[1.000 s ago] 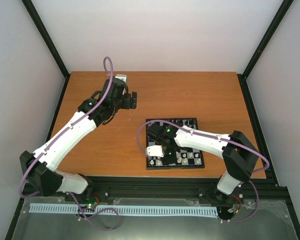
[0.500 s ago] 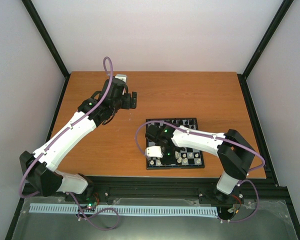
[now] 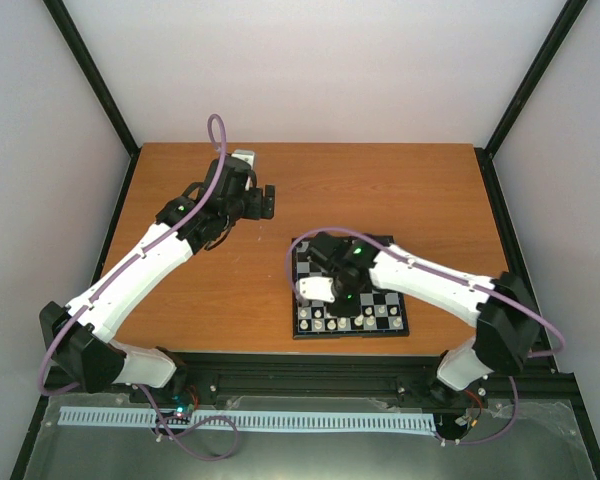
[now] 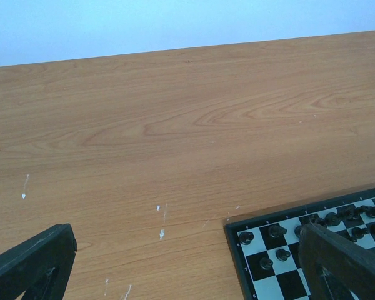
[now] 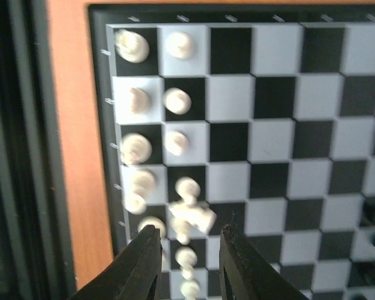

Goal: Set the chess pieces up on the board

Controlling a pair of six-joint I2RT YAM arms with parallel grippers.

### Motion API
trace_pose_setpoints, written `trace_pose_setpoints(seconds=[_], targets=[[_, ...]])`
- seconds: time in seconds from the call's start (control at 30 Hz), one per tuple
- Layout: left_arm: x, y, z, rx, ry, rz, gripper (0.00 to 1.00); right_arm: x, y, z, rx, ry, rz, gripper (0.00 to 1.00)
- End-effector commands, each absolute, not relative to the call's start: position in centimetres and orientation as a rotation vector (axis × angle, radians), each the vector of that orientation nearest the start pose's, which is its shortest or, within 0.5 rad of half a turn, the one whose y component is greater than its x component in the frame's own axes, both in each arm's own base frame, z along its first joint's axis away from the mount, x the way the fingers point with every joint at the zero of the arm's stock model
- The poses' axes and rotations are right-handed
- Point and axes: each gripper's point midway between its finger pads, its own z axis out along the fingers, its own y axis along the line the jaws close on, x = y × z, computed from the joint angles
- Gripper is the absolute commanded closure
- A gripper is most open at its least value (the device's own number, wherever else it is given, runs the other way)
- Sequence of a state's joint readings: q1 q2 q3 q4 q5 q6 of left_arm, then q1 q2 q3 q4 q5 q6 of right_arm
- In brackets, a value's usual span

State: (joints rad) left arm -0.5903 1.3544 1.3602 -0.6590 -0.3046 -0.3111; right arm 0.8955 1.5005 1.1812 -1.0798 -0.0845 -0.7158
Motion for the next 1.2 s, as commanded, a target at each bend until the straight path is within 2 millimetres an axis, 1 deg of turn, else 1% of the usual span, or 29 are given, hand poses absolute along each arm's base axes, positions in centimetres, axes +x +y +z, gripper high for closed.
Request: trace_pose_setpoints(seconds=[0.0,0.1,0.3,0.47,0.67,0.87,1.0,1.17], targets=[[35.7,-18.0,29.8,0.168,2.164,-0.199,0.0,19.7,21.7,12.4,-2.155,1.993,0.107,0.75],[35.7,-18.1,29.7,0.173,2.166,-0.2,0.0,20.4,21.1,11.7,-2.166,2.006,0.13,0.75],[35.8,-18.1,29.4,0.181,2.171,-0.186,0.0,20.6,21.0,8.2,-2.226,2.069,0.145,0.75],[35.8,-18.1,29.5,0.183,2.17,-0.189,0.0,20.9,20.9,6.5,-2.229,2.125,0.15,0.75],[35.7,-18.2,29.6,0.188,2.169,-0.197,0.0,21.6,20.5,5.5,-2.208,2.178,0.139,0.75],[35.7,-18.2,29.5,0.188,2.171,-0.196,0.0,21.3,20.3,4.5,-2.215,2.22,0.166,0.74],[35.8,-18.3,29.4,0.189,2.175,-0.196,0.0,21.1,20.2,4.2,-2.207,2.236,0.177,0.74],[35.7,-18.3,29.4,0.191,2.175,-0.196,0.0,21.0,20.1,4.4,-2.192,2.252,0.2,0.74]])
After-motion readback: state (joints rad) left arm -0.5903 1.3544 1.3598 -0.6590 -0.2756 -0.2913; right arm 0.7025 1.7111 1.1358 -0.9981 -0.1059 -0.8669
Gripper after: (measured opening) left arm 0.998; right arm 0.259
